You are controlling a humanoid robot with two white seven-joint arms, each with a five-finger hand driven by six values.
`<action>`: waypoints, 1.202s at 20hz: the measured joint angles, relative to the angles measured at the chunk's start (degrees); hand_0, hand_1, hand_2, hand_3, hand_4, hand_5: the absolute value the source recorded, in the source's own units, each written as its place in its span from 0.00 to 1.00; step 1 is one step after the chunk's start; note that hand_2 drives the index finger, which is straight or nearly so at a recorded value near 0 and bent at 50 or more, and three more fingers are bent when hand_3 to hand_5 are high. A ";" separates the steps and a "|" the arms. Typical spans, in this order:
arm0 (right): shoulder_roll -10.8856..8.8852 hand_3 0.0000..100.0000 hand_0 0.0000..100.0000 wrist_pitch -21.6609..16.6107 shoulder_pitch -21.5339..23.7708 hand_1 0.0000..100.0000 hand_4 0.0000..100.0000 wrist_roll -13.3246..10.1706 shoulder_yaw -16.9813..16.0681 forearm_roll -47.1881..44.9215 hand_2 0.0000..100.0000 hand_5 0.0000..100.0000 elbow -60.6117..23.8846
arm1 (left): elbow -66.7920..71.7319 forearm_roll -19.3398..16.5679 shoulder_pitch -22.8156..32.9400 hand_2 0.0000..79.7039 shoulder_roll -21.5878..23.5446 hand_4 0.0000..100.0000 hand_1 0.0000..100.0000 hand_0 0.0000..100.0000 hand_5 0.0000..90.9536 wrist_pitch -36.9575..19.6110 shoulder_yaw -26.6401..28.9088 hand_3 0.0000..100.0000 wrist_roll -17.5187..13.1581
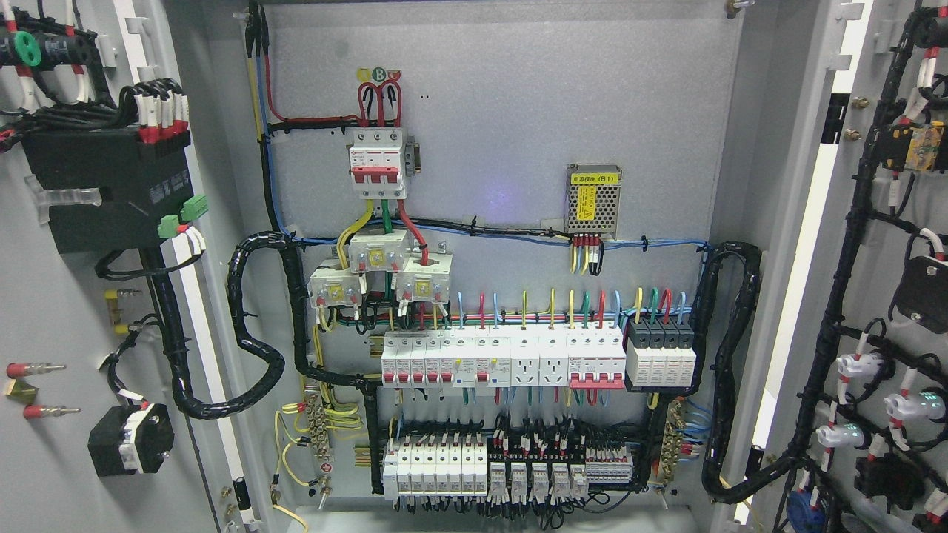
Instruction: Open door with both hands
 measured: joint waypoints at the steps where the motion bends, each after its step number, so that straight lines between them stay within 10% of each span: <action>1: 0.02 0.00 0.38 0.00 0.23 0.00 0.00 0.00 -0.26 -0.17 0.00 0.00 0.06 | 0.02 0.82 0.14 0.00 0.33 0.00 0.00 0.00 0.00 0.00 0.66 0.00 0.00; 24: 0.25 0.00 0.38 -0.15 3.45 0.00 0.00 0.01 -4.73 -2.56 0.00 0.00 1.03 | 11.80 15.65 -1.12 0.00 11.64 0.00 0.00 0.00 0.00 0.00 12.27 0.00 -0.07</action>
